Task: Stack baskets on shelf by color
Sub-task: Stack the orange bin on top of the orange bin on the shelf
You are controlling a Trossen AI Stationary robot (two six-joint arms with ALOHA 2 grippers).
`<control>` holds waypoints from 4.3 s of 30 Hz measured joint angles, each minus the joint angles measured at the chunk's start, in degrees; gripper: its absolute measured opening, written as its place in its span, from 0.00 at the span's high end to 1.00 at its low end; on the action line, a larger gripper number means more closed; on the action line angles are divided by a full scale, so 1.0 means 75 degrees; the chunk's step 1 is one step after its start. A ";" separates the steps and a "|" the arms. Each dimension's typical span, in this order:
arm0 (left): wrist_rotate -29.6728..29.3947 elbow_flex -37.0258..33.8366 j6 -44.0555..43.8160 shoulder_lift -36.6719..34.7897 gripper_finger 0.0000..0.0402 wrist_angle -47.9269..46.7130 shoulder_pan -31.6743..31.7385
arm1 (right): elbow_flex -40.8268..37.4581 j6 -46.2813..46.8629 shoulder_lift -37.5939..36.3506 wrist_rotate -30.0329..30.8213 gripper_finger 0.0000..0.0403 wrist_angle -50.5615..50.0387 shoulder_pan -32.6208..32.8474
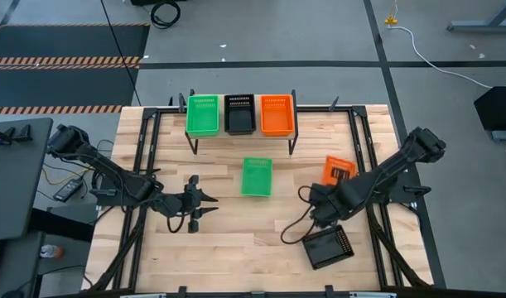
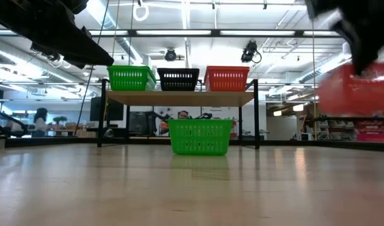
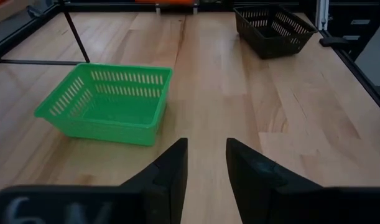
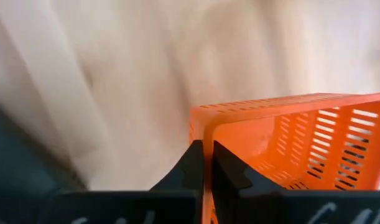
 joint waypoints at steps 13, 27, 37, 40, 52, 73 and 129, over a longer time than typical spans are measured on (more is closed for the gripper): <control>0.0000 0.0000 0.0006 0.0000 0.71 0.0005 0.0000 | 0.2820 -0.3354 -0.0009 0.3005 0.96 -0.0559 -0.1445; -0.0149 0.0002 0.0036 0.0000 0.71 0.0449 0.0333 | 0.2953 -0.7437 -0.0006 0.2645 0.96 0.1884 -0.3567; -0.0169 0.0002 -0.0131 0.0000 0.71 0.0483 0.0452 | 0.2953 -0.9746 -0.0006 0.1618 0.96 0.3981 -0.4887; -0.0231 0.0002 -0.0156 0.0000 0.71 0.0480 0.0455 | 0.2953 -0.9833 -0.0006 0.1139 0.96 0.4121 -0.5161; -0.0593 0.0002 -0.0061 0.0000 0.71 0.0344 0.0455 | 0.2953 -0.8867 0.0030 0.0112 0.96 0.3637 -0.5515; -0.0659 0.0001 0.0213 -0.0003 0.71 0.0165 0.0452 | 0.2953 -0.8195 0.0032 -0.0119 0.73 0.3760 -0.5800; -0.0653 0.0002 0.0149 -0.0002 0.71 0.0023 0.0452 | 0.2754 -0.8741 0.0082 0.0456 0.96 0.3064 -0.5855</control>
